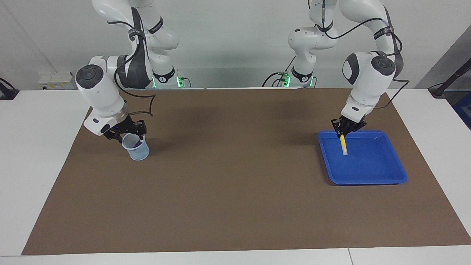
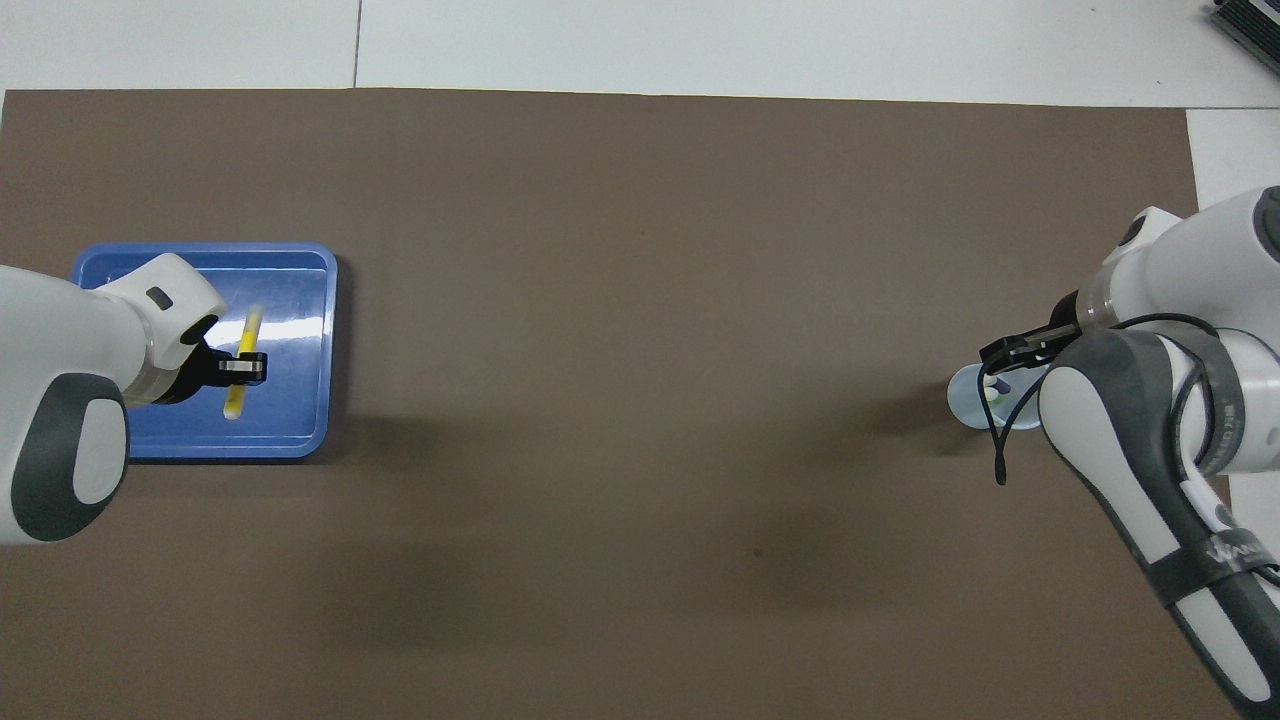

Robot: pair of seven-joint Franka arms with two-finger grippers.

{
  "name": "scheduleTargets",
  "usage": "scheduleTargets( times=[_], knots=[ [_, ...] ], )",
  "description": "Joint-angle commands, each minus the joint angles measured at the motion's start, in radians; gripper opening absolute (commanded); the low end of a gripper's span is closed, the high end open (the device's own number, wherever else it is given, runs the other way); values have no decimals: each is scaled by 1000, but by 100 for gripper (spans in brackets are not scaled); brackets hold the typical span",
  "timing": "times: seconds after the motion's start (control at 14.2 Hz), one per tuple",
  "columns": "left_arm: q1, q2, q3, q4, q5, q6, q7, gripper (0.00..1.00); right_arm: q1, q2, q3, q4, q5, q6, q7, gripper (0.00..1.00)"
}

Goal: Right arm passes pens to left for tray arrangement
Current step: 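Lower the yellow pen into the blue tray with the left gripper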

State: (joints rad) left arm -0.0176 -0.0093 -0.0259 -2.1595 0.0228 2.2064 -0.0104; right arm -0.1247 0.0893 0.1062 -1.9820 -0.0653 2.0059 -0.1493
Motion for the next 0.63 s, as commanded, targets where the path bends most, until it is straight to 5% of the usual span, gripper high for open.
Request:
scheduleTargets(
  times=[0.0,0.56],
  knots=[
    [19,46,-9,15,20,45,10,0,-21,-23,15,-37,13,22,13,79],
    [31,161,-9,-17,20,160,9,0,-29,-13,15,-41,114,57,137,77]
  ],
)
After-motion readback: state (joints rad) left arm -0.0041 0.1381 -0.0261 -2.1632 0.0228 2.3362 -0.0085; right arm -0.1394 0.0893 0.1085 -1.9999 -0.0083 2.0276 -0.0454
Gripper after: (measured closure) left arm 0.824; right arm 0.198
